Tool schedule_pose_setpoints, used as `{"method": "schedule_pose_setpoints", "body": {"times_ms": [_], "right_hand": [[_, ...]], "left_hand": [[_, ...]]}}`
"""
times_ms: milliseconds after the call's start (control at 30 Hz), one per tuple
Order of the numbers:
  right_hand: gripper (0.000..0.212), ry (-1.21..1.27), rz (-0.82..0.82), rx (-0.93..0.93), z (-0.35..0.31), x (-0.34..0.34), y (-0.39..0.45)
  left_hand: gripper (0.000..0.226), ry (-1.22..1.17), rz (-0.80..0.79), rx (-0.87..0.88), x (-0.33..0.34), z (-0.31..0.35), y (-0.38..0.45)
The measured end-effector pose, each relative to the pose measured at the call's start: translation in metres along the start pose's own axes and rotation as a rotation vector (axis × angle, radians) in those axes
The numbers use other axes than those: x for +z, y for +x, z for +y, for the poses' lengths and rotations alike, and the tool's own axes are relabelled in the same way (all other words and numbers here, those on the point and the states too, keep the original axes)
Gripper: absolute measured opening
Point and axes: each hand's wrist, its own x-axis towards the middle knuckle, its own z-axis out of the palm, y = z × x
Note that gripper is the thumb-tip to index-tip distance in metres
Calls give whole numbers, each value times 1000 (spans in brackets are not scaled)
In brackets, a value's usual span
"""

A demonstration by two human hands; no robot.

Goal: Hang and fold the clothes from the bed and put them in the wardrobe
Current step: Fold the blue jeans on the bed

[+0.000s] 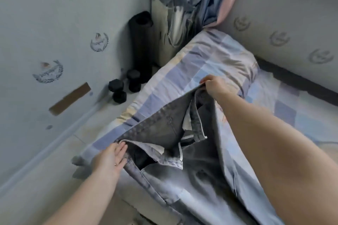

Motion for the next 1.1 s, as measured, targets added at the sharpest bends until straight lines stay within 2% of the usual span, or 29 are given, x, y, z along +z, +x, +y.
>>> {"method": "schedule_pose_setpoints", "body": {"times_ms": [133,267,333,367,433,533,600,667,733,833,900,933,1033,1100], "right_hand": [[43,26,-55,15,-21,96,51],[45,54,-159,19,-7,167,77],[55,68,-259,74,16,198,75],[57,67,-302,108,29,210,68],[61,87,-369,156,62,232,49],[69,-2,-417,162,110,262,19],[72,-20,-356,183,134,281,7],[76,81,-253,265,149,296,-1],[72,219,-195,344,157,309,-4],[41,357,-174,406,162,322,-6],[15,447,-116,417,165,326,-4],[12,509,-49,414,166,324,-2],[18,728,204,348,162,309,2],[20,787,292,246,153,301,-1]], "left_hand": [[38,29,96,-18,-7,27,82],[37,72,168,-52,-17,19,141],[21,122,196,-9,-23,4,169],[11,176,219,50,-25,-1,177],[19,368,206,213,-29,-10,195],[27,802,4,472,-27,-16,207],[19,1208,-81,752,-20,-19,213],[10,1453,-213,895,-7,-25,219],[7,1594,-365,856,12,-33,225],[15,1772,-515,747,39,-47,244],[24,1834,-566,677,48,-54,256],[26,1830,-572,670,51,-56,263],[32,1638,-400,701,53,-47,278],[36,1582,-307,677,53,-39,286]]}}
